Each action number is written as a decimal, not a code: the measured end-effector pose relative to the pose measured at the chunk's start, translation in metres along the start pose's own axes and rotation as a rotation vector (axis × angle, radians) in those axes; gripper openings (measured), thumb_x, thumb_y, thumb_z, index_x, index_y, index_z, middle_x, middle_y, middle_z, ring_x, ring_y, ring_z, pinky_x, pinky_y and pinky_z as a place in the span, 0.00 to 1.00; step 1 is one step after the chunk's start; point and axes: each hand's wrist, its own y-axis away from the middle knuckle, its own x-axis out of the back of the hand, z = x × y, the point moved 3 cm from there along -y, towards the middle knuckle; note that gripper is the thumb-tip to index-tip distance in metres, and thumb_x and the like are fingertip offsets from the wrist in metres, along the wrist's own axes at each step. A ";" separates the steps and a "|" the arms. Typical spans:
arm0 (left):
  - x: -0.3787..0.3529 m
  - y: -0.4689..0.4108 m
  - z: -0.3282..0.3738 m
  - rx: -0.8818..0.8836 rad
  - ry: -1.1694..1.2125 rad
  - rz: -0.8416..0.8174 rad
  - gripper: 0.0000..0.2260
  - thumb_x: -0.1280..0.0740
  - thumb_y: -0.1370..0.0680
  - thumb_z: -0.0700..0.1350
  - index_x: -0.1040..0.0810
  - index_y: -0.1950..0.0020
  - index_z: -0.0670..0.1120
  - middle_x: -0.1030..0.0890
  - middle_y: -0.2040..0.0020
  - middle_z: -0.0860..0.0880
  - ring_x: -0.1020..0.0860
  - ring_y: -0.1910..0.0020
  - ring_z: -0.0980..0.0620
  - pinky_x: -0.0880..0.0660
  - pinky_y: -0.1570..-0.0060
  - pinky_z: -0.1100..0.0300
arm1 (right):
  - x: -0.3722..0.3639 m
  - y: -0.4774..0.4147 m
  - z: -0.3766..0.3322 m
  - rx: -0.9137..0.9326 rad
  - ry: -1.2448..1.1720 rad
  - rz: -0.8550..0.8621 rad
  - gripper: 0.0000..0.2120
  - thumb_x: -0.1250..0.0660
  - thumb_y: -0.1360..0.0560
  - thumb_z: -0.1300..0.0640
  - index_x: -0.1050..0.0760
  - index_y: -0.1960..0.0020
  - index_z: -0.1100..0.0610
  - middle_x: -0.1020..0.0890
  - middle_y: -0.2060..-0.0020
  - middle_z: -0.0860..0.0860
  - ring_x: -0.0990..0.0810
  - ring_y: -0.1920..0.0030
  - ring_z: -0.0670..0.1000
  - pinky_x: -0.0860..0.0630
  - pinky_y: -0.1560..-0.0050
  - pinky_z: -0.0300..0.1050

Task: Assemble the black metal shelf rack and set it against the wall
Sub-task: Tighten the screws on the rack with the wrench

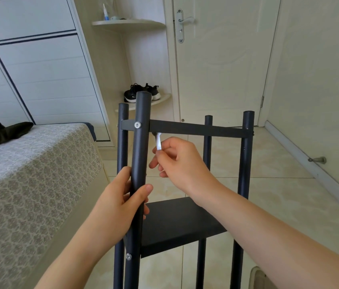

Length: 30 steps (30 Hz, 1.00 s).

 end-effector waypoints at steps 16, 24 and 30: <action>0.002 -0.001 -0.006 -0.034 0.012 -0.027 0.06 0.32 0.21 0.45 0.25 0.44 0.53 0.19 0.64 0.50 0.17 0.64 0.45 0.17 0.57 0.45 | -0.006 0.003 -0.002 0.130 0.154 0.109 0.07 0.37 0.21 0.60 0.21 0.54 0.61 0.16 0.66 0.52 0.19 0.66 0.42 0.22 0.61 0.36; 0.004 -0.001 -0.006 -0.031 0.000 -0.014 0.05 0.33 0.20 0.45 0.26 0.46 0.50 0.19 0.64 0.50 0.17 0.64 0.45 0.17 0.57 0.45 | -0.004 0.001 -0.003 0.123 0.138 0.094 0.10 0.36 0.21 0.59 0.17 0.55 0.59 0.15 0.64 0.48 0.18 0.64 0.42 0.22 0.60 0.32; 0.004 0.000 -0.005 -0.034 -0.011 -0.016 0.06 0.32 0.21 0.45 0.26 0.45 0.50 0.19 0.64 0.50 0.17 0.64 0.46 0.17 0.57 0.45 | -0.004 0.001 -0.006 0.129 0.173 0.119 0.12 0.35 0.21 0.58 0.16 0.57 0.62 0.19 0.68 0.56 0.25 0.69 0.47 0.31 0.68 0.30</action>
